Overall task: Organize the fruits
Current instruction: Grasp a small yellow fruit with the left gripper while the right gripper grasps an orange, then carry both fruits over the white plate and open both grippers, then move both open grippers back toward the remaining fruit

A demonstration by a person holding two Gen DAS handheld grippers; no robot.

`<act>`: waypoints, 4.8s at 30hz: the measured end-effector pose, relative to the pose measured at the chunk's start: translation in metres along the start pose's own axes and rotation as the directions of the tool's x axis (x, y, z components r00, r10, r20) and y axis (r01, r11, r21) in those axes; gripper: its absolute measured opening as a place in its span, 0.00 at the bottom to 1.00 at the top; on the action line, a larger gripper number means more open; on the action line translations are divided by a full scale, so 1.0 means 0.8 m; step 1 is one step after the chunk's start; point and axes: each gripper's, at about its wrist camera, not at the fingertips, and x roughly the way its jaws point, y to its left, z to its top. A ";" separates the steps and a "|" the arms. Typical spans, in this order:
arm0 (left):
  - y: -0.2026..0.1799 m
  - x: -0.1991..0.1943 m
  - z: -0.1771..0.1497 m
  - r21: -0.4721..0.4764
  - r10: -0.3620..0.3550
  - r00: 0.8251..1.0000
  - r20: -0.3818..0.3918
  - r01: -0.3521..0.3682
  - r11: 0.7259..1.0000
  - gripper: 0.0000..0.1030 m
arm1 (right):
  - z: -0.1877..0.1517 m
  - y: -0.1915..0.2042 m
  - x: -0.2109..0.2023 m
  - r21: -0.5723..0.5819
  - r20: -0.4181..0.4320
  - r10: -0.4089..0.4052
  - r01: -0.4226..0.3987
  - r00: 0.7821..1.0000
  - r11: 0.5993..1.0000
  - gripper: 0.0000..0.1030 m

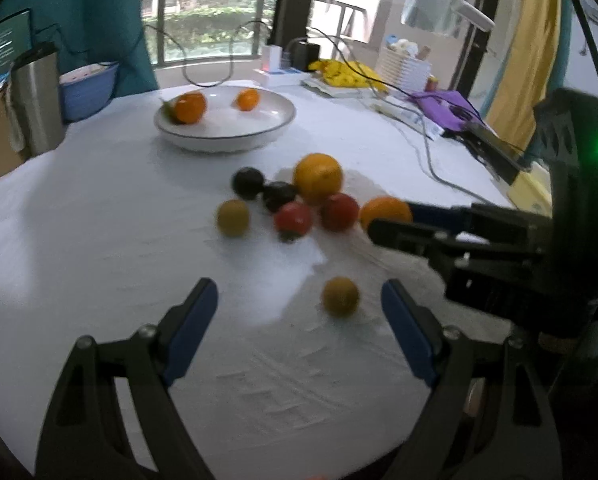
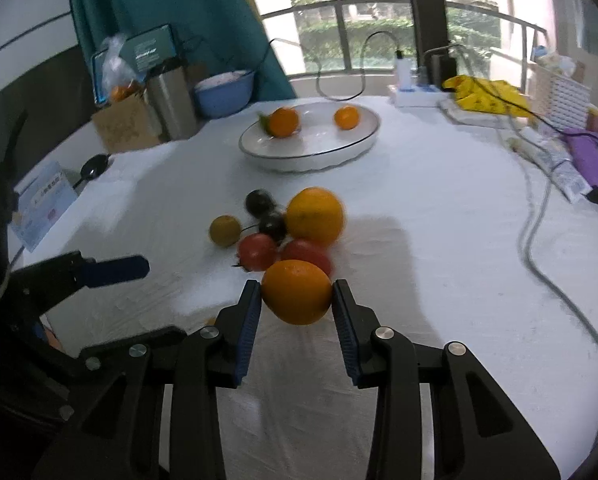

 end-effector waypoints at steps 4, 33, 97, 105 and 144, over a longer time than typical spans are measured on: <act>-0.016 0.011 0.000 0.038 -0.004 1.000 -0.026 0.005 0.999 0.82 | -0.003 -0.018 -0.013 0.024 0.015 -0.023 0.022 1.000 0.999 0.38; -0.003 0.020 0.026 0.036 -0.007 1.000 -0.015 0.008 0.999 0.24 | 0.037 -0.029 -0.019 -0.001 0.051 -0.035 0.035 0.998 0.999 0.38; 0.138 0.164 0.185 -0.076 0.045 0.999 -0.018 -0.046 0.996 0.26 | 0.194 -0.062 0.192 -0.059 -0.030 -0.058 0.056 0.998 0.997 0.38; 0.137 0.143 0.184 -0.091 0.078 0.997 0.005 -0.078 0.993 0.36 | 0.195 -0.059 0.182 -0.051 -0.018 -0.096 0.095 0.995 0.994 0.44; 0.042 0.021 0.088 -0.057 0.058 0.996 0.074 -0.054 0.997 0.45 | 0.099 -0.030 0.014 -0.018 0.083 -0.105 0.107 0.991 0.994 0.47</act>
